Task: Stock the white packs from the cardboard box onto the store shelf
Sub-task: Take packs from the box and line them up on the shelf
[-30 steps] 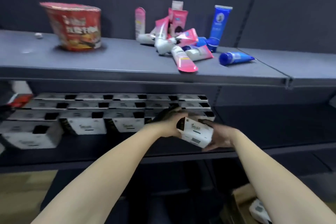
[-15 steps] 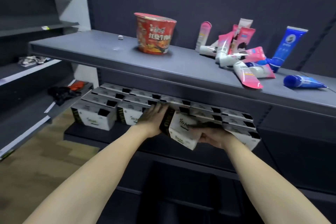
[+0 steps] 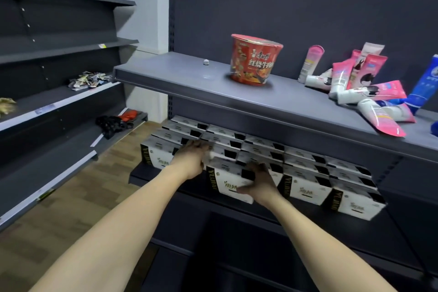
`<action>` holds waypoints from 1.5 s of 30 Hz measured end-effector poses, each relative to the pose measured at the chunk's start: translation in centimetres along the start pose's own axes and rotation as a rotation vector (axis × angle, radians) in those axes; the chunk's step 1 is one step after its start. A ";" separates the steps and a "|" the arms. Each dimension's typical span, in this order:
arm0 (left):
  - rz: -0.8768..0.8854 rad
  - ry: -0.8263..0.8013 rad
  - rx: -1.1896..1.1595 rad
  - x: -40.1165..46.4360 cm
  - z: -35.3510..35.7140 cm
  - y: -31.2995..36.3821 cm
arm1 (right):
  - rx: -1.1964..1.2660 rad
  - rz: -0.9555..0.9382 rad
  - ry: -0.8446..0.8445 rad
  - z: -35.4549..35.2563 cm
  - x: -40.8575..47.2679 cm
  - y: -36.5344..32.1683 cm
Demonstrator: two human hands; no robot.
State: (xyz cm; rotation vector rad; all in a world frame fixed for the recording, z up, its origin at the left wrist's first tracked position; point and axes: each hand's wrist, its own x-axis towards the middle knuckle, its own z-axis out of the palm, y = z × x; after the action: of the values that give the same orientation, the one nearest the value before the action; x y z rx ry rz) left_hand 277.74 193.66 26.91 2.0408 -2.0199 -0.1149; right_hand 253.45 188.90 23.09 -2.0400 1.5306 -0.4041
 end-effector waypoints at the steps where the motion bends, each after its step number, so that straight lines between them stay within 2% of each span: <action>1: 0.004 0.003 -0.008 0.0 -0.2 -0.7 | -0.029 0.005 0.008 0.7 0.0 -0.4; 4: 0.011 -0.009 0.010 -0.1 -0.7 -2.4 | -0.138 -0.026 0.061 2.6 -0.2 -1.6; 11: -0.078 -0.025 0.050 -0.7 -1.1 -4.9 | -0.225 -0.075 0.226 5.3 0.4 -5.1; 16: -0.084 -0.077 -0.051 -1.4 -0.5 -5.7 | -0.309 -0.049 0.188 6.2 1.4 -7.0; 21: -0.089 -0.056 -0.120 -1.3 -0.4 -6.6 | -0.387 -0.039 0.163 6.4 2.5 -8.7; 30: -0.071 -0.096 -0.102 -0.8 0.3 -7.0 | -0.476 -0.071 0.211 6.4 2.4 -8.5; 36: -0.090 -0.071 -0.038 -0.2 -0.5 -5.1 | -0.464 -0.159 0.195 5.8 1.9 -6.7; 39: -0.011 -0.059 0.004 0.2 -0.8 -2.9 | -0.414 -0.182 0.166 4.4 1.4 -5.8; 45: 0.117 -0.117 -0.001 1.5 -0.3 3.5 | -0.321 -0.132 0.237 1.1 -0.8 -2.0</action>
State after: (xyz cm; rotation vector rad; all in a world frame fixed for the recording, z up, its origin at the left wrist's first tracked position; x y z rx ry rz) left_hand 274.48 192.26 28.24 1.9516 -2.2029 -0.2164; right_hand 255.33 190.33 23.43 -2.4224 1.6949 -0.4925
